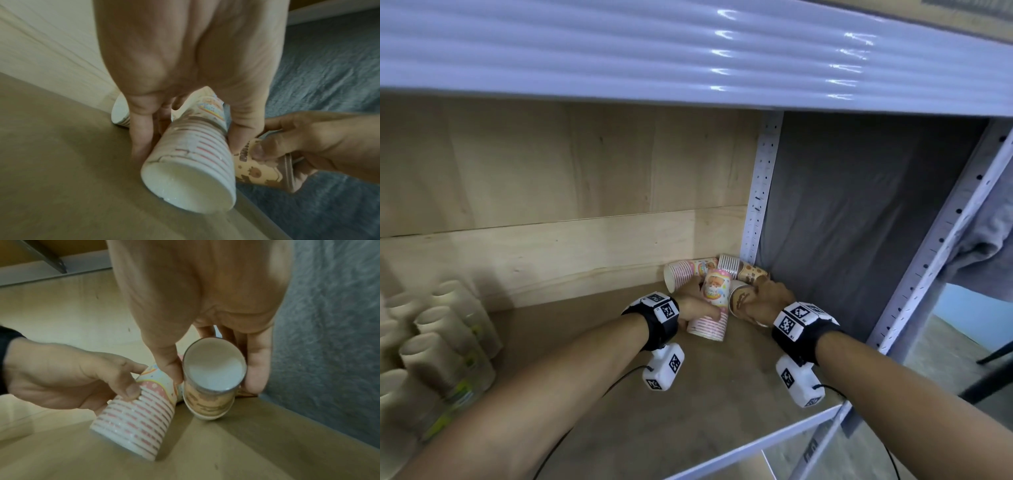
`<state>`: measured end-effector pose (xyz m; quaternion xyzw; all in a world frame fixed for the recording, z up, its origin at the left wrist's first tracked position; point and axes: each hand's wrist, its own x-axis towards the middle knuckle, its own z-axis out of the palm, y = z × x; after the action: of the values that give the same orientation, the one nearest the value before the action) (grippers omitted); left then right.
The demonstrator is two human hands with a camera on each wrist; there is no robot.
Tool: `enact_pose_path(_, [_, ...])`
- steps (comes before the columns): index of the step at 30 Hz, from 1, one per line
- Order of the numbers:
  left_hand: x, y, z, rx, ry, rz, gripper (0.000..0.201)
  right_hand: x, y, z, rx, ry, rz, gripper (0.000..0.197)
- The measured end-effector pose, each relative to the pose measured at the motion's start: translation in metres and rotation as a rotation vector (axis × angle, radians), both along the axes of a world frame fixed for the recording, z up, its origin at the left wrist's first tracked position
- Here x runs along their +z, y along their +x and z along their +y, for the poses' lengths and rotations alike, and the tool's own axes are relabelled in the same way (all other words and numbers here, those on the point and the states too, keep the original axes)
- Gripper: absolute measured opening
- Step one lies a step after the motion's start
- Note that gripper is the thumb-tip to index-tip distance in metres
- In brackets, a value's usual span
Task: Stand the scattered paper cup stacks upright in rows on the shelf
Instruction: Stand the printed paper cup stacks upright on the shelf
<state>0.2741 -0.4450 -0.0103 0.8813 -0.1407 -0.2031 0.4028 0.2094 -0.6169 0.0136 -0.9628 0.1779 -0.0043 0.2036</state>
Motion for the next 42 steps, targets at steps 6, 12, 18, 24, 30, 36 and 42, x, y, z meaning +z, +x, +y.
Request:
enact_pose_path(6, [0.004,-0.010,0.023,-0.008,-0.030,-0.050,0.070,0.024,-0.003,0.015,0.115,0.079,-0.045,0.053])
enact_pose_path(12, [-0.007,-0.020,0.039,0.056,-0.126,-0.133,0.092,0.040,-0.003,0.039,0.157,-0.020,0.029,0.046])
enact_pose_path(18, [-0.015,-0.026,0.041,0.086,-0.133,-0.168,0.091,0.038,-0.006,0.048,0.179,0.001,0.011,0.049])
enact_pose_path(24, [-0.050,0.003,0.043,0.070,-0.054,-0.163,0.094,0.040,-0.005,0.050,0.221,-0.010,0.036,0.057])
enact_pose_path(30, [0.018,-0.024,0.047,-0.023,0.014,-0.196,0.077,0.052,-0.003,0.049,0.214,-0.002,0.003,0.012])
enact_pose_path(36, [0.071,-0.019,0.031,-0.165,0.230,-0.317,0.068,0.054,0.013,0.046,0.302,0.001,0.027,0.034])
enact_pose_path(42, [0.089,-0.017,0.010,-0.289,0.532,-0.367,0.055,0.044,0.022,0.042,0.334,-0.071,-0.029,0.016])
